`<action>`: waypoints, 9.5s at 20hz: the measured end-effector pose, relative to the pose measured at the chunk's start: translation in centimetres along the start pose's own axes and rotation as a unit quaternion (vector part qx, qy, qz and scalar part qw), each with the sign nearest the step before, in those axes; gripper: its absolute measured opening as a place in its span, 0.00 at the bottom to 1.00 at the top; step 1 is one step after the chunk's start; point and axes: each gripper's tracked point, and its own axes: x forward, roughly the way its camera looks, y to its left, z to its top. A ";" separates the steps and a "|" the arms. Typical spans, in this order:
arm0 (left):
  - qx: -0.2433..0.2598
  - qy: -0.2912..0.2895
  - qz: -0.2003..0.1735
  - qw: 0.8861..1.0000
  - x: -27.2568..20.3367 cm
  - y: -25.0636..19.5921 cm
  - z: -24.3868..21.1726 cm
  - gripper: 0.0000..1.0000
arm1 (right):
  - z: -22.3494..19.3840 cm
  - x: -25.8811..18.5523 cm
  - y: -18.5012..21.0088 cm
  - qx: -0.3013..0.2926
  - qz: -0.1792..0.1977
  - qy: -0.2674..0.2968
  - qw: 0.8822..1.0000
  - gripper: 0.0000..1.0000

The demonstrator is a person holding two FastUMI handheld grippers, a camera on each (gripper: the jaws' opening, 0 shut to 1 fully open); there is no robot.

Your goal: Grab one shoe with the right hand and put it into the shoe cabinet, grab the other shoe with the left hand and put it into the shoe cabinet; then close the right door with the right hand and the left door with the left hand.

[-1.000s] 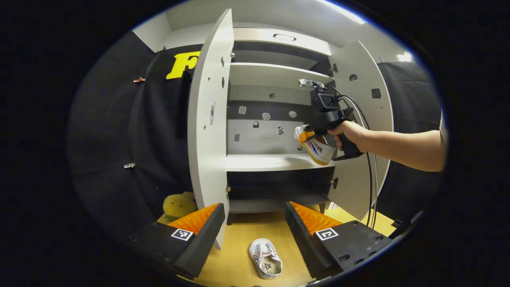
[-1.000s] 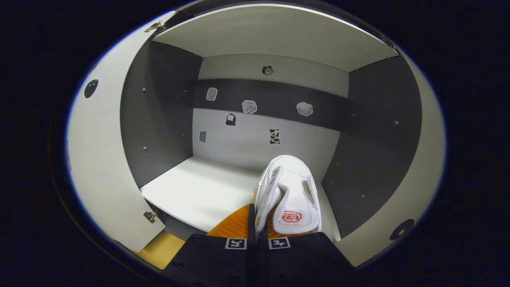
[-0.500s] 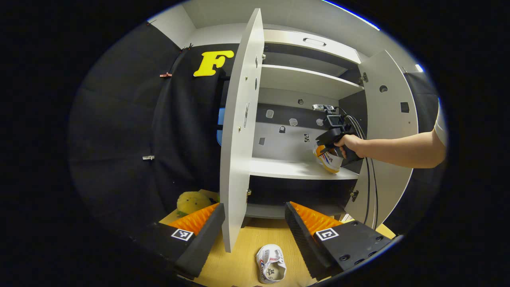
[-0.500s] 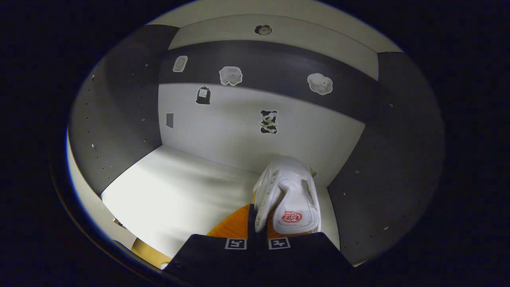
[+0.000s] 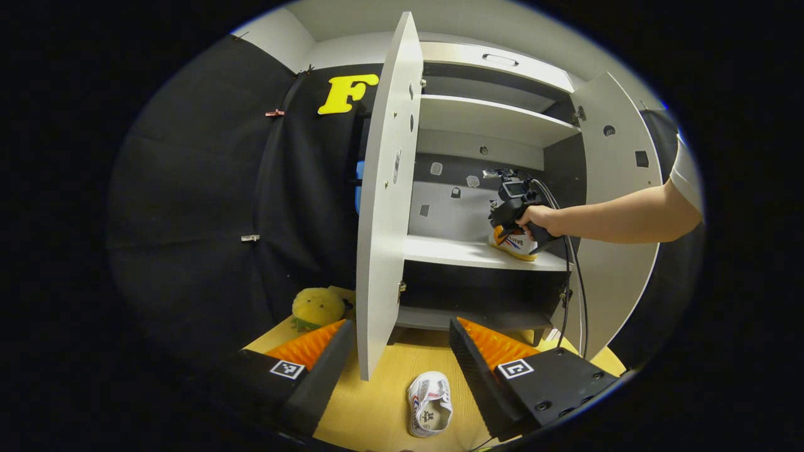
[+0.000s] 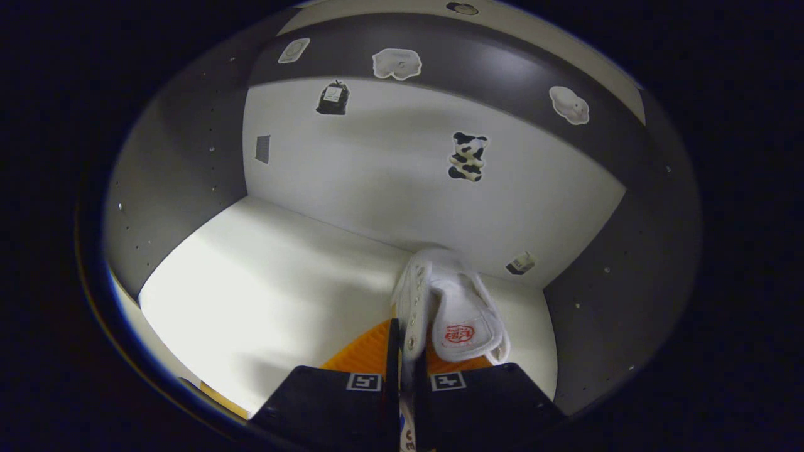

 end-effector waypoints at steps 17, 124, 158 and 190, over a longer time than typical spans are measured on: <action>0.047 0.003 -0.100 0.994 -1.5 -2.3 -1.7 0.95 | 0.6 -20.6 0.9 0.075 0.037 -0.162 0.983 0.98; 0.185 0.159 -0.029 0.969 41.6 -13.0 10.7 0.94 | -39.6 -40.9 -22.2 0.260 -0.140 -0.130 0.947 0.97; 0.088 -0.009 -0.053 0.995 1.8 -10.4 3.3 0.96 | -15.8 -40.0 -31.3 0.199 -0.055 -0.299 0.932 0.96; 0.065 0.002 -0.035 0.997 0.4 -1.2 2.7 0.96 | -7.6 -38.4 -13.6 0.146 0.037 -0.299 0.942 0.96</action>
